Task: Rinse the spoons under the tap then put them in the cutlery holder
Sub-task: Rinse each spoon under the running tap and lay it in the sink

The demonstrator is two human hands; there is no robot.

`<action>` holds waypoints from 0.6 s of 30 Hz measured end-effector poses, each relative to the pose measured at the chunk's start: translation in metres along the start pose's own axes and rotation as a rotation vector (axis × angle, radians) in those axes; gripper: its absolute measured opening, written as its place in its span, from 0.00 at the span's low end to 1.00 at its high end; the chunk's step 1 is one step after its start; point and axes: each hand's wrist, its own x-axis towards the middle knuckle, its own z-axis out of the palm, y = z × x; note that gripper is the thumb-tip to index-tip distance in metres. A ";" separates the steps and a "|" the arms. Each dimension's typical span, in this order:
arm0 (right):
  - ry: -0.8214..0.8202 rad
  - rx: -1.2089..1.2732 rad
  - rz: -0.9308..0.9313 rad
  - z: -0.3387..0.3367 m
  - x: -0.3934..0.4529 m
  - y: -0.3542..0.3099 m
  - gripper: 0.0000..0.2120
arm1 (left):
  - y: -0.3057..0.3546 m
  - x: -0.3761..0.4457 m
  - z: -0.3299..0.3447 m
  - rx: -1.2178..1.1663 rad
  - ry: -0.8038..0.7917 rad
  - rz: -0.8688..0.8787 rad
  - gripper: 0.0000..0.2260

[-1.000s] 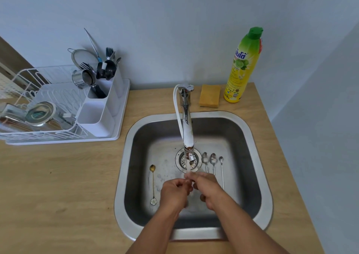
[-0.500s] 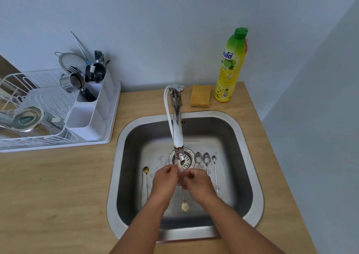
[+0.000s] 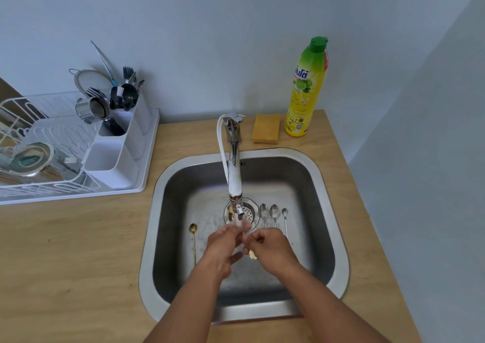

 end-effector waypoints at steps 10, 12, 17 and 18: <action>0.057 0.378 0.086 0.005 0.004 -0.009 0.07 | 0.005 -0.012 0.002 1.082 0.318 0.597 0.11; 0.080 0.529 0.207 0.012 0.004 -0.012 0.05 | 0.008 -0.016 0.003 1.309 0.460 0.685 0.13; 0.097 0.641 0.293 0.026 0.017 -0.017 0.04 | -0.005 -0.027 -0.008 1.378 0.474 0.706 0.15; 0.113 0.639 0.274 0.027 0.020 -0.018 0.05 | -0.012 -0.029 -0.010 1.317 0.451 0.690 0.15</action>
